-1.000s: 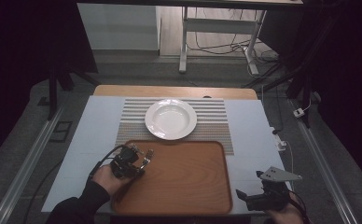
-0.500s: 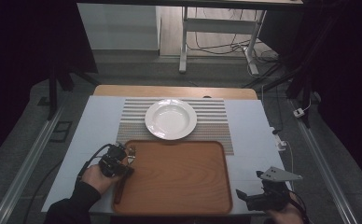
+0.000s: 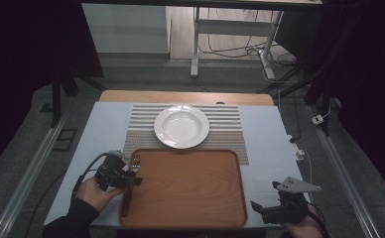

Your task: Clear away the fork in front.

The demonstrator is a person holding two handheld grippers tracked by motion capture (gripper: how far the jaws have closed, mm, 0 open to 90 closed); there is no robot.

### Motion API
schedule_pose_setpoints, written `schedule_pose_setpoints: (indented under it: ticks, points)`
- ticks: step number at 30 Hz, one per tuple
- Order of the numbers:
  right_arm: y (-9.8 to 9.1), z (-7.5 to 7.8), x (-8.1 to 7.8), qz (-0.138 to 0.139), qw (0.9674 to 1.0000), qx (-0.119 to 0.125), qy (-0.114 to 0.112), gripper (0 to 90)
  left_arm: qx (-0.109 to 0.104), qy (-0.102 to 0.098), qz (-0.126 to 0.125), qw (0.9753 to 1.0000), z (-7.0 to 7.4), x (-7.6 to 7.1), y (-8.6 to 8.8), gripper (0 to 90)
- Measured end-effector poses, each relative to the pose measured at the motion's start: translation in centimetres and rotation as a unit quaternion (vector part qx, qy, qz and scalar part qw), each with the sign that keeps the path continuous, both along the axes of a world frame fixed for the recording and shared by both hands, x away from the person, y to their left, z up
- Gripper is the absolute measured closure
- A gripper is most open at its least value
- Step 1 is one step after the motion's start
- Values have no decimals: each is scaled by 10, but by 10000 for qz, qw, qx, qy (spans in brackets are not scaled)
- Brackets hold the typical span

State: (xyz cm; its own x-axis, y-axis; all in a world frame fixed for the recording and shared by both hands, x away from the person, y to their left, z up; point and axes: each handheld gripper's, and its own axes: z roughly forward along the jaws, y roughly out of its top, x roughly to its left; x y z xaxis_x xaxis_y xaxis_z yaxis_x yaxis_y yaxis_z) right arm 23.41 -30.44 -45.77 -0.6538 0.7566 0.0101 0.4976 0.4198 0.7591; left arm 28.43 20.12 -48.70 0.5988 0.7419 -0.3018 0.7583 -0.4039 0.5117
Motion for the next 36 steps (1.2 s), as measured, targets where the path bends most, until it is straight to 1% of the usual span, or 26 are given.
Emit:
schedule_pose_setpoints:
  ticks: [2,5,7,10,12,15,19,22,25,29,35,36]
  points:
    - [0,0,0,3,10000,2,-8,0,-113,-256,-83,9996,4,-8,2,456]
    - [0,0,0,9,10000,-1,2,0,-154,-602,-189,9979,9,-19,5,379]
    - [0,0,0,10,10000,10,4,0,-178,-707,-190,9972,11,-25,7,337]
    - [0,0,0,7,10000,12,-3,0,-321,-834,-139,9959,14,-33,11,262]
    - [0,0,0,4,10000,11,7,0,-392,-918,-64,9950,16,-39,14,230]
    - [0,0,0,8,10000,7,1,0,-461,-971,55,9942,16,-47,18,193]
    - [0,0,1,4,10000,4,2,0,-499,-1123,105,9924,16,-59,25,131]
    - [0,0,1,4,10000,1,5,0,-613,-1194,141,9909,16,-66,31,74]
    - [0,0,0,5,10000,2,3,0,-661,-1280,188,9894,15,-73,38,38]
    - [0,0,1,4,10000,5,8,0,-644,-1306,204,9891,12,-82,45,1]
    - [0,0,1,10,10000,-22,15,0,-502,-1257,251,9905,9,-90,50,0]
    - [1,0,0,8,10000,-26,10,0,-479,-1275,281,9903,9,-92,50,0]
